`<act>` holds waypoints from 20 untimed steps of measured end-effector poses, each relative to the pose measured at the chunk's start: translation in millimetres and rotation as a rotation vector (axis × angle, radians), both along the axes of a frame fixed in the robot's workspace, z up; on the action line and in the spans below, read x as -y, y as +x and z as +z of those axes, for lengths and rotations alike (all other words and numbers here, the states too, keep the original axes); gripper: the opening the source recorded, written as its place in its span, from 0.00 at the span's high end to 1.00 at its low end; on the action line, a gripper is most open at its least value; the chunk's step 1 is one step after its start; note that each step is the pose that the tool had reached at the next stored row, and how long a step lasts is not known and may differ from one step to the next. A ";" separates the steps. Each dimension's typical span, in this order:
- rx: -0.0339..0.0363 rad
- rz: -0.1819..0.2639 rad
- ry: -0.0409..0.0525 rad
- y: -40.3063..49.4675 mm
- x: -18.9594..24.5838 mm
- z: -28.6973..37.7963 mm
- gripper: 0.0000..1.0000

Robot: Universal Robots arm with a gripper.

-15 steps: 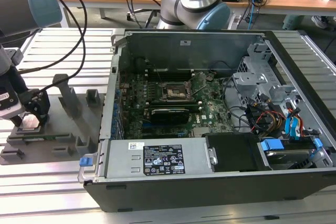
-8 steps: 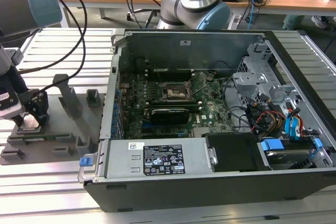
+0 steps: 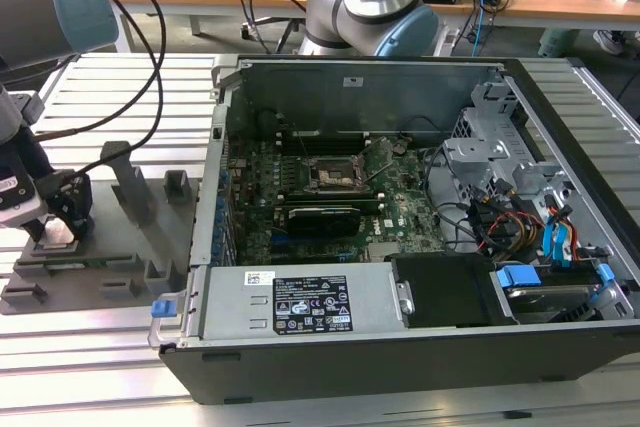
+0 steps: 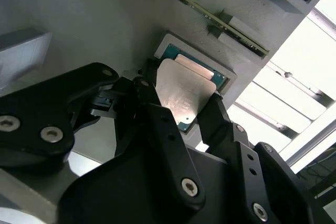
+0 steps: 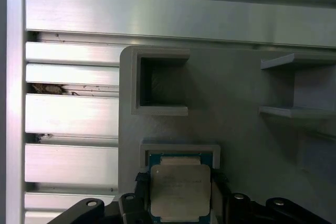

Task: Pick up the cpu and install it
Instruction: 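Pick up the cpu and move it towards the insertion slot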

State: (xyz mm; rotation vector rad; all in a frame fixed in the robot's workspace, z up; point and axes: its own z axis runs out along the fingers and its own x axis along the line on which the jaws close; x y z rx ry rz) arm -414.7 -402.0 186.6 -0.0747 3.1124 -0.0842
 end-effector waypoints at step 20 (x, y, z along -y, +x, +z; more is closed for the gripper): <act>0.0001 0.000 -0.0005 0.0 0.0 26.9 0.45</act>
